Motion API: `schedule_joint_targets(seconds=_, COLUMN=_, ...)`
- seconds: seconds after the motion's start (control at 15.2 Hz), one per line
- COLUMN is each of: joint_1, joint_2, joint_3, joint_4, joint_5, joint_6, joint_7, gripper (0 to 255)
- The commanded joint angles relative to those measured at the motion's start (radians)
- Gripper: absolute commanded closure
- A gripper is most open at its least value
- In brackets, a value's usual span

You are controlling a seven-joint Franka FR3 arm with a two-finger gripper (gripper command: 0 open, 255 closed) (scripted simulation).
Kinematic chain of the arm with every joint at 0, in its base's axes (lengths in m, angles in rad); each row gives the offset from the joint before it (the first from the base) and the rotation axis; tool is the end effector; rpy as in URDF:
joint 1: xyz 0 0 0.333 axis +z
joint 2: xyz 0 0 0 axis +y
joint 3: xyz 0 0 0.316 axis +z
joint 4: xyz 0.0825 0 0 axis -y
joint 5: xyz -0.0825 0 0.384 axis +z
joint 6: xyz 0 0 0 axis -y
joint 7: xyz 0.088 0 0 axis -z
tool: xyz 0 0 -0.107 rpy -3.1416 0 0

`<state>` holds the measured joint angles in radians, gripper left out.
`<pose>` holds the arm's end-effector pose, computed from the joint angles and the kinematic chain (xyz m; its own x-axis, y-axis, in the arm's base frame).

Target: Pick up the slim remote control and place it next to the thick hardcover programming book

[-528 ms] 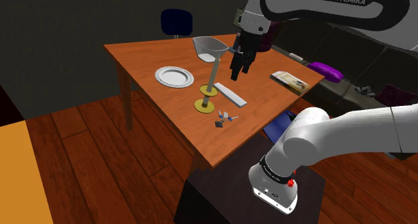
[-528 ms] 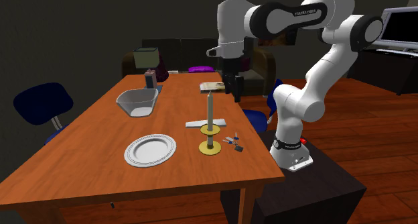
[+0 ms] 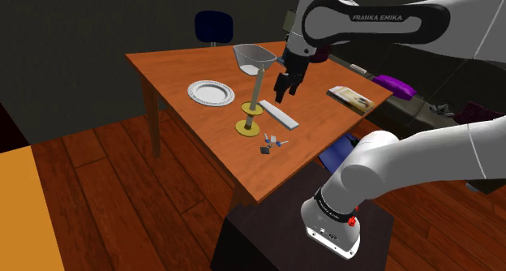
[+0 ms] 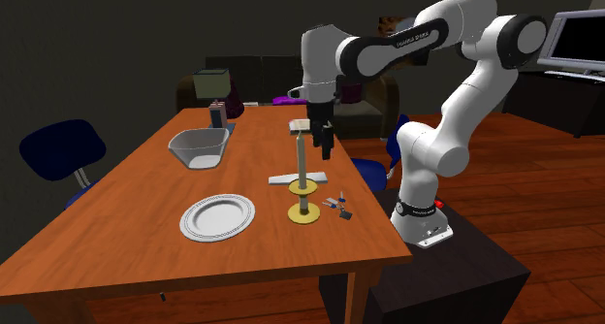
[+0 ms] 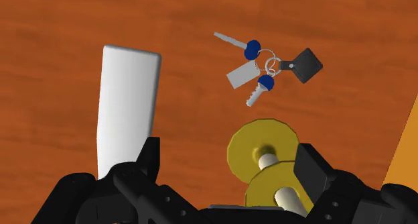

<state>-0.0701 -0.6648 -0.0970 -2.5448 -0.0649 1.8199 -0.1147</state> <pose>0.3369 -0.0641 0.4810 0.9980 -0.0118 -0.0616 -0.0122 -0.9999 -0.0051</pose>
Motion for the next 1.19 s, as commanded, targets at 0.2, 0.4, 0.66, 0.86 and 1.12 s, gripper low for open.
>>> schedule_joint_targets(seconds=0.2, joint_1=-0.043, joint_2=0.115, joint_3=-0.063, joint_4=-0.037, joint_5=-0.036, joint_6=0.177, joint_7=-0.03, gripper=0)
schedule_joint_targets(seconds=0.4, joint_1=-0.065, joint_2=0.2, joint_3=-0.103, joint_4=-0.044, joint_5=-0.05, joint_6=0.282, joint_7=-0.051, gripper=0)
schedule_joint_targets(seconds=0.66, joint_1=-0.088, joint_2=0.328, joint_3=-0.156, joint_4=-0.033, joint_5=-0.054, joint_6=0.42, joint_7=-0.084, gripper=0)
schedule_joint_targets(seconds=0.86, joint_1=-0.09, joint_2=0.368, joint_3=-0.168, joint_4=-0.043, joint_5=-0.05, joint_6=0.472, joint_7=-0.092, gripper=0)
schedule_joint_targets(seconds=1.12, joint_1=-0.088, joint_2=0.409, joint_3=-0.174, joint_4=-0.067, joint_5=-0.045, joint_6=0.537, joint_7=-0.097, gripper=0)
